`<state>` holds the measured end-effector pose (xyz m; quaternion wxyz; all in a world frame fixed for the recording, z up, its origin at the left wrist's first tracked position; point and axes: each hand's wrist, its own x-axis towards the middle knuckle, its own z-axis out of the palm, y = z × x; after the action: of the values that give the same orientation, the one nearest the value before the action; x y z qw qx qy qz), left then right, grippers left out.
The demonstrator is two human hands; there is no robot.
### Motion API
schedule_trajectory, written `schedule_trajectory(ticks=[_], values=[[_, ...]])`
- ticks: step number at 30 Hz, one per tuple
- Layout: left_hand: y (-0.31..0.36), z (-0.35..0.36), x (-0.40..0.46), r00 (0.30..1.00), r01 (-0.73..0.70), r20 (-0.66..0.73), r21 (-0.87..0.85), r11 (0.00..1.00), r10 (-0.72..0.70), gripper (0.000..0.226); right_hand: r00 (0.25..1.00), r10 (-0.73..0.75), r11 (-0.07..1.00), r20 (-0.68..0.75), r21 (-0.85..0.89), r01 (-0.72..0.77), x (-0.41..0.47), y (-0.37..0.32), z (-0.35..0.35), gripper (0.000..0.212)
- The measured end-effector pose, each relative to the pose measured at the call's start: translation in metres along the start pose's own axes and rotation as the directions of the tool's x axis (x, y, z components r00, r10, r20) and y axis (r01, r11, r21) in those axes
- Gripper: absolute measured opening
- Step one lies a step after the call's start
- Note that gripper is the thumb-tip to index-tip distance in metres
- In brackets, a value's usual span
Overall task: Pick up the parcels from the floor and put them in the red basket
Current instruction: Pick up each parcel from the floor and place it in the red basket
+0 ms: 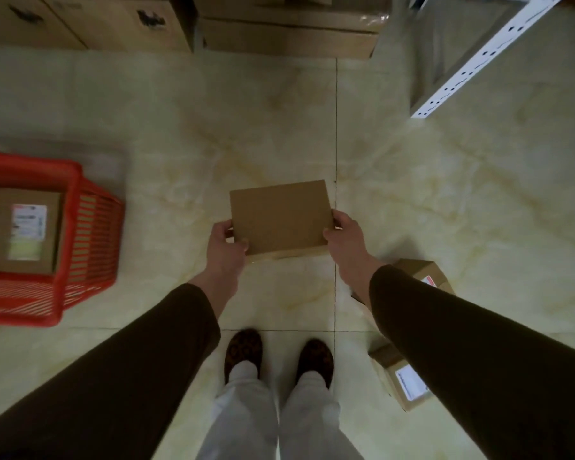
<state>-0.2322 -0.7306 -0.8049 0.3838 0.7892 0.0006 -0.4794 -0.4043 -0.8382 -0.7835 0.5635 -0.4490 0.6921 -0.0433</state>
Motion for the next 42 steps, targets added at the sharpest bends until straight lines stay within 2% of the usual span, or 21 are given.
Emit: schedule_trajectory(ticks=[9, 15, 19, 30, 35, 42], values=[[0.062, -0.105, -0.073, 0.996, -0.094, -0.018, -0.105, 0.99, 0.093, 0.045, 0.994, -0.111, 0.989, 0.014, 0.101, 0.109, -0.115, -0.076, 0.026, 0.051], [0.078, -0.203, -0.094, 0.991, -0.136, -0.016, -0.163, 0.977, 0.135, 0.043, 0.988, -0.153, 0.975, 0.014, 0.165, 0.149, -0.178, -0.11, 0.096, 0.047], [0.075, -0.276, -0.099, 0.995, -0.098, 0.018, -0.179, 0.979, 0.103, 0.049, 0.987, -0.16, 0.973, 0.002, 0.171, 0.158, -0.217, -0.123, 0.155, 0.044], [0.065, -0.407, -0.068, 0.999, 0.017, -0.037, -0.171, 0.985, -0.023, 0.063, 0.984, -0.168, 0.985, 0.064, 0.057, 0.165, -0.256, -0.156, 0.282, 0.042], [0.055, -0.459, -0.047, 1.0, -0.004, -0.012, -0.196, 0.981, 0.001, 0.055, 0.982, -0.168, 0.986, 0.086, 0.0, 0.169, -0.263, -0.166, 0.345, 0.044], [0.033, -0.558, -0.015, 1.0, 0.002, 0.019, -0.193, 0.981, 0.002, 0.049, 0.985, -0.167, 0.984, 0.033, -0.051, 0.169, -0.295, -0.177, 0.444, 0.044]])
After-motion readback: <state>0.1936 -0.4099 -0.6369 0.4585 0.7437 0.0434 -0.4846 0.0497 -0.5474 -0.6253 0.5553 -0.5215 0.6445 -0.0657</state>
